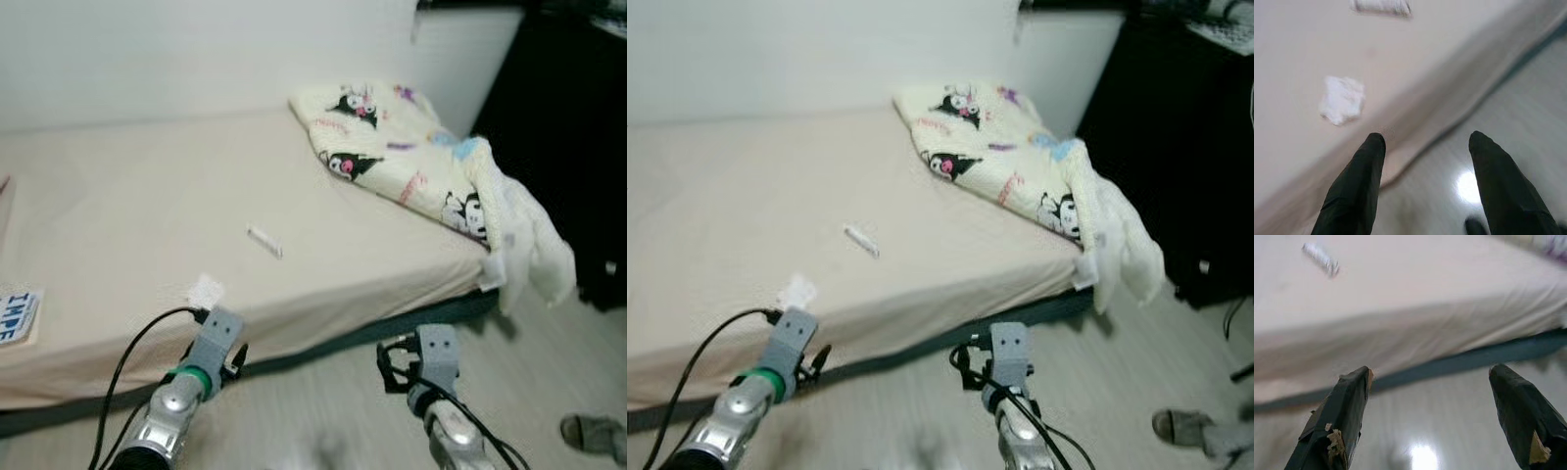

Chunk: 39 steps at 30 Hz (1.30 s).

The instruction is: Clean up the room

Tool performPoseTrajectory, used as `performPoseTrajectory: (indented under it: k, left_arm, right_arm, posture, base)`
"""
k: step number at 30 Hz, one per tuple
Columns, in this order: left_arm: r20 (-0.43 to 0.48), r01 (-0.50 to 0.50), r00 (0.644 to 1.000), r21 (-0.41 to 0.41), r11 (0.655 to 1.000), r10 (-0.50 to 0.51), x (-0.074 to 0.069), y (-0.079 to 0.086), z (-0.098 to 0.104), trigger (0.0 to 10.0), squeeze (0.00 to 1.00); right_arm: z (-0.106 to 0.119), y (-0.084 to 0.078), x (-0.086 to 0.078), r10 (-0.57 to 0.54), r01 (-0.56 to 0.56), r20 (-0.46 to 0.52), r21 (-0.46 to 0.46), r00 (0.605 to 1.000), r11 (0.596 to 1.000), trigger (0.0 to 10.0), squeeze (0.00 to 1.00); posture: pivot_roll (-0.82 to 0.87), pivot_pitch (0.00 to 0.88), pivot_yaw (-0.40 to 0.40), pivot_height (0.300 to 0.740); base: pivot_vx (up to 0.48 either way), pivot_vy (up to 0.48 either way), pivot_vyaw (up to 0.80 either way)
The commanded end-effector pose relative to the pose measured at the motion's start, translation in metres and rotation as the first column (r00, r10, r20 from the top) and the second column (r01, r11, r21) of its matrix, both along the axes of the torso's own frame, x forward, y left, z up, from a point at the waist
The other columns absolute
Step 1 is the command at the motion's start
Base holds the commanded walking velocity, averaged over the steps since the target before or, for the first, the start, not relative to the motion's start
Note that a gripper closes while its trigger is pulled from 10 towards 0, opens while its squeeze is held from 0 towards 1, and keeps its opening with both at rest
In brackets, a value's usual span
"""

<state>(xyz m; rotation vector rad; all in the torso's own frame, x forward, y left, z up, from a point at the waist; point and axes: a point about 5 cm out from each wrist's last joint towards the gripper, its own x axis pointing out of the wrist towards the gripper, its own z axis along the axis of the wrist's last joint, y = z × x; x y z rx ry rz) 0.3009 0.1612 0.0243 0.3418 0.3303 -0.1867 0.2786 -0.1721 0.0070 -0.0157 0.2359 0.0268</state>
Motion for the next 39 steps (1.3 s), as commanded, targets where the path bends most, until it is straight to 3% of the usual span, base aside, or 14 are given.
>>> performPoseTrajectory:
  k: [1,15,22,27,39]
  left_arm:
    - [-0.011,-0.051,0.999,0.001,0.999,0.051,-0.005,0.009,-0.005,10.0,0.0]
    - [0.001,-0.106,0.994,-0.012,0.994,0.106,-0.004,0.011,-0.006,10.0,0.0]
    - [0.021,-0.102,0.994,-0.035,0.994,0.103,0.001,0.007,-0.001,10.0,0.0]
    - [0.032,-0.08,0.996,-0.035,0.996,0.081,0.002,0.003,0.001,10.0,0.0]
    - [0.039,-0.061,0.997,-0.027,0.998,0.062,0.004,-0.001,0.002,10.0,0.0]
  right_arm:
    - [0.001,0.003,0.001,0.003,-0.003,0.016,0.004,1.0,1.0,10.0,0.0]
    - [0.008,0.008,0.007,0.019,-0.02,0.054,0.019,0.998,1.0,10.0,0.0]
    - [0.011,0.002,0.009,-0.023,0.016,0.073,0.097,0.997,0.995,10.0,0.0]
    - [0.01,-0.002,0.008,-0.04,0.033,0.067,0.104,0.997,0.994,10.0,0.0]
    - [0.008,0.007,0.007,-0.022,0.015,0.064,0.118,0.998,0.993,10.0,0.0]
  posture:
    - [0.04,0.0,0.005,0.74]
    - [0.05,0.006,-0.014,0.74]
    - [0.05,0.005,-0.015,0.74]
    - [0.04,0.008,-0.012,0.74]
    - [0.05,0.012,-0.009,0.74]
  base:
    - [0.0,0.0,0.63]
    - [0.0,0.0,0.63]
    - [0.0,0.0,0.0]
    - [0.0,0.0,0.0]
    - [0.0,0.0,0.0]
